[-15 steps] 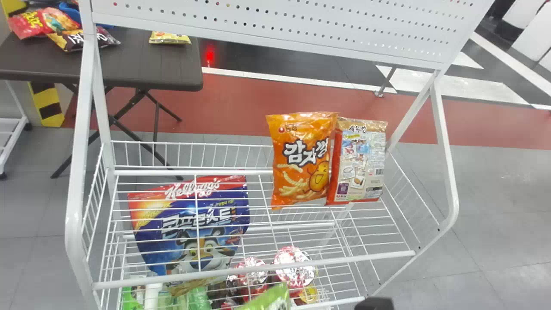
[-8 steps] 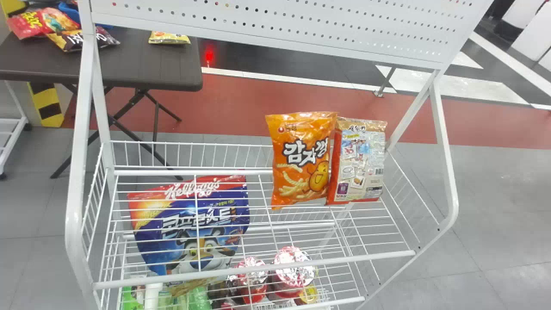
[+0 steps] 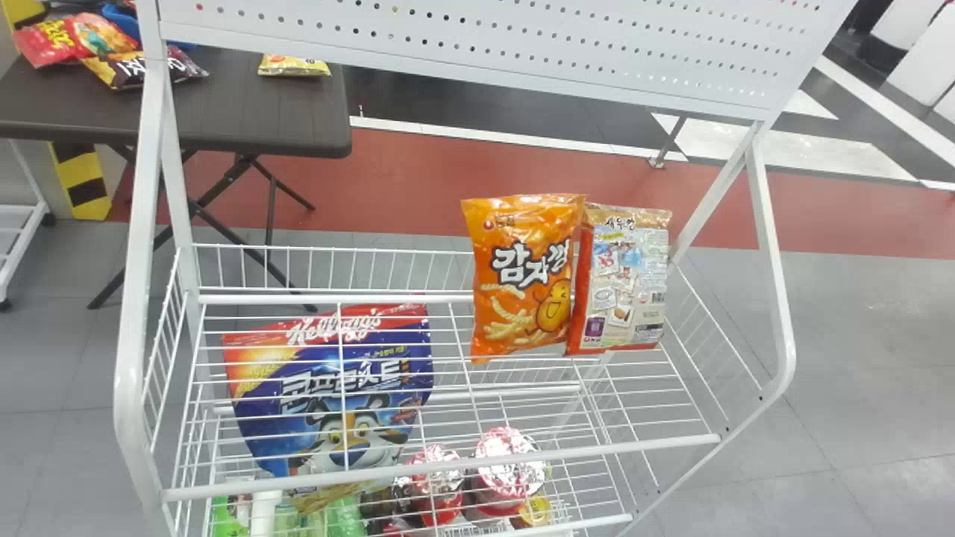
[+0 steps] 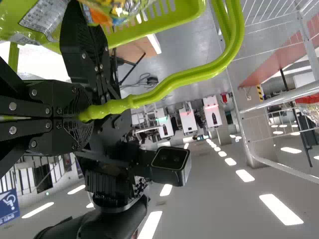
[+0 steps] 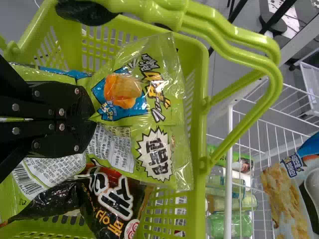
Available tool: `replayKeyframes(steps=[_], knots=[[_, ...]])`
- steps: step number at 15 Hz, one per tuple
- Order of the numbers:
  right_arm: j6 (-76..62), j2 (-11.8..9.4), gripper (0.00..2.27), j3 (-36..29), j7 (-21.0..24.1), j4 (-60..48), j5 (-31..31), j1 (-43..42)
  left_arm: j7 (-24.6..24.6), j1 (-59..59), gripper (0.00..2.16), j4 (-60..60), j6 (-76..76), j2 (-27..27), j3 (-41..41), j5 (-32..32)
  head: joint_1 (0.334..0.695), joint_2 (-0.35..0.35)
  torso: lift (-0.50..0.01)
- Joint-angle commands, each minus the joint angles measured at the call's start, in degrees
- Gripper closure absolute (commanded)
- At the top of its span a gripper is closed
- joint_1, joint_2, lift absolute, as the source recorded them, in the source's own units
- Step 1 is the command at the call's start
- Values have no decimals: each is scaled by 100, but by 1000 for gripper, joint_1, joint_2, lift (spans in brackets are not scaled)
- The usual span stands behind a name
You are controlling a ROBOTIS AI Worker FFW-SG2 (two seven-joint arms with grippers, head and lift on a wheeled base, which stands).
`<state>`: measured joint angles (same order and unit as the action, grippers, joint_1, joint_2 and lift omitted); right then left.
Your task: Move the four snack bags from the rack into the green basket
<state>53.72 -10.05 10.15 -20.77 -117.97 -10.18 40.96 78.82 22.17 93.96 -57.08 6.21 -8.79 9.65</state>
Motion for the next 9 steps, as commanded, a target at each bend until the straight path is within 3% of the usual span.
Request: replayKeyframes(steps=[1, 2, 6, 9], knots=[[-471, -6, 967, 22, -58, 117, -186, -36, 2, 7, 1784, 17, -1, 3, -9, -7, 695, -350, 0], [-963, -32, -1, 22, -120, 108, -160, 35, -7, 16, 1787, 26, -18, 12, 0, -7, 695, -350, 0], [-1262, -85, 53, -285, -137, -165, -116, 263, -7, 60, 1787, 79, -18, 20, 35, 2, 695, -323, 0], [-1192, -85, 53, -558, -366, -367, -116, 430, -16, 60, 1787, 79, -18, 12, 9, -7, 695, -350, 0]])
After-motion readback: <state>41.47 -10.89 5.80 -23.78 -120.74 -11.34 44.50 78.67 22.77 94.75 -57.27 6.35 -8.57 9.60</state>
